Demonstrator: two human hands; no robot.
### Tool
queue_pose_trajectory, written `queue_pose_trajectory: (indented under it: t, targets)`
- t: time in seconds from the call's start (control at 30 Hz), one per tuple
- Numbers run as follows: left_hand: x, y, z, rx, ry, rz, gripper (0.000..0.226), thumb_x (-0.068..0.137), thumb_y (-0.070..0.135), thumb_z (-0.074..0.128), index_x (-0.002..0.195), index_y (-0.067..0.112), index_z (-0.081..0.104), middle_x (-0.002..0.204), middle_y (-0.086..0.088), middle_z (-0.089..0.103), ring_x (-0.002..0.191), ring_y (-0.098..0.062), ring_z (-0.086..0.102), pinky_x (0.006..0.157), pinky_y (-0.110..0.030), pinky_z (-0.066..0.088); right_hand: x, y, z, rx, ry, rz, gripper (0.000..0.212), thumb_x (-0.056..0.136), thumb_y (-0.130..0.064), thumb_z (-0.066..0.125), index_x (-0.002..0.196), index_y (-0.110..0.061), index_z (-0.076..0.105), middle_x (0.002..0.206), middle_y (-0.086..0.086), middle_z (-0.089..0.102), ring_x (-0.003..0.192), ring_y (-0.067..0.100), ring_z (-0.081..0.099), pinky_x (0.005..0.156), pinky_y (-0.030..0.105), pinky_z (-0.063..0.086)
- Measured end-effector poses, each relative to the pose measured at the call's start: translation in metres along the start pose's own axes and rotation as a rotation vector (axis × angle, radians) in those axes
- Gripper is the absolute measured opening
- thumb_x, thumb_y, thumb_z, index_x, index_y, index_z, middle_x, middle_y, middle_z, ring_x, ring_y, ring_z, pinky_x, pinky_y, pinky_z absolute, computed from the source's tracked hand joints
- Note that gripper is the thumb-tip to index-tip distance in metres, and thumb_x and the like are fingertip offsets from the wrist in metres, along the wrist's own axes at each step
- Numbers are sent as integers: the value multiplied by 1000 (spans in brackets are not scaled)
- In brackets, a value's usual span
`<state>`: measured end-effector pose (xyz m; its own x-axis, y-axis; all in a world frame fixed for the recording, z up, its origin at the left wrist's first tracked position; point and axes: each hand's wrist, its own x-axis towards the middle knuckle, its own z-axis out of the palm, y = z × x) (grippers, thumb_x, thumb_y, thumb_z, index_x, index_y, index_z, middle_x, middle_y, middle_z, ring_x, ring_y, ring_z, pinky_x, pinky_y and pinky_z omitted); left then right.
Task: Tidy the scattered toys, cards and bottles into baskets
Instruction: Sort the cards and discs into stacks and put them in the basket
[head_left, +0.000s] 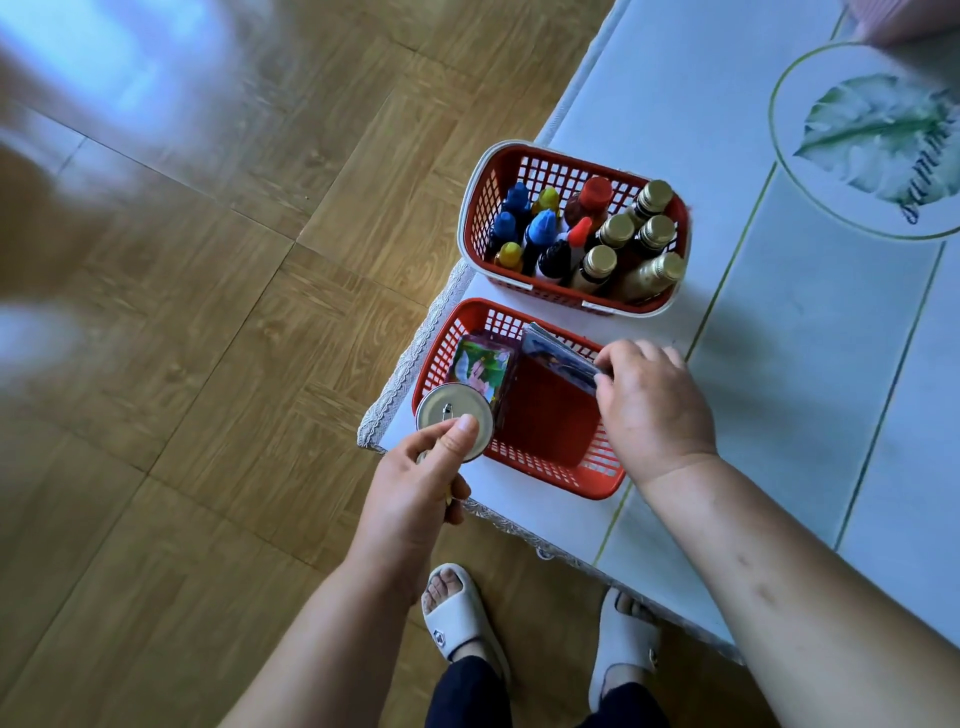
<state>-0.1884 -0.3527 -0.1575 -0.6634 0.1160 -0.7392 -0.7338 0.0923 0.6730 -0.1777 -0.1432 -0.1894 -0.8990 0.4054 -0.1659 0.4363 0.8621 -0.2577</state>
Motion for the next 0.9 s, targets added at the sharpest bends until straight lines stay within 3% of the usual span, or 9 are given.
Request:
queue_pose_trajectory:
  t: [0.1, 0.3, 0.63, 0.9]
  targets:
    - [0, 1, -1, 16, -9, -7, 56, 67, 56, 77, 107, 18, 69, 63, -3, 54, 57, -10, 51, 49, -24, 42, 4, -3, 4, -61, -16, 43, 11, 93, -16, 53, 102, -14, 60, 105, 9, 60, 104, 31, 47, 79, 39, 47]
    - [-1, 5, -2, -14, -6, -30, 49, 73, 52, 72, 102, 13, 71, 60, 4, 54, 58, -12, 51, 49, -25, 41, 1, -4, 12, -48, 82, 38, 22, 87, -14, 66, 107, -8, 61, 106, 18, 51, 100, 37, 52, 74, 41, 51]
    - [-5, 18, 10, -121, -106, -103, 42, 84, 48, 61, 100, 12, 76, 92, -5, 66, 61, -11, 56, 58, -26, 45, -7, 1, 24, -65, 203, -30, 32, 73, -6, 76, 102, -11, 65, 95, 16, 55, 88, 37, 53, 71, 39, 52]
    - [-1, 21, 32, -56, -132, -140, 46, 83, 51, 63, 102, 11, 74, 83, -3, 65, 59, -9, 56, 56, -24, 44, -10, 7, 23, -52, 228, -63, 41, 65, -13, 82, 102, -14, 66, 94, 13, 54, 85, 34, 53, 72, 36, 51]
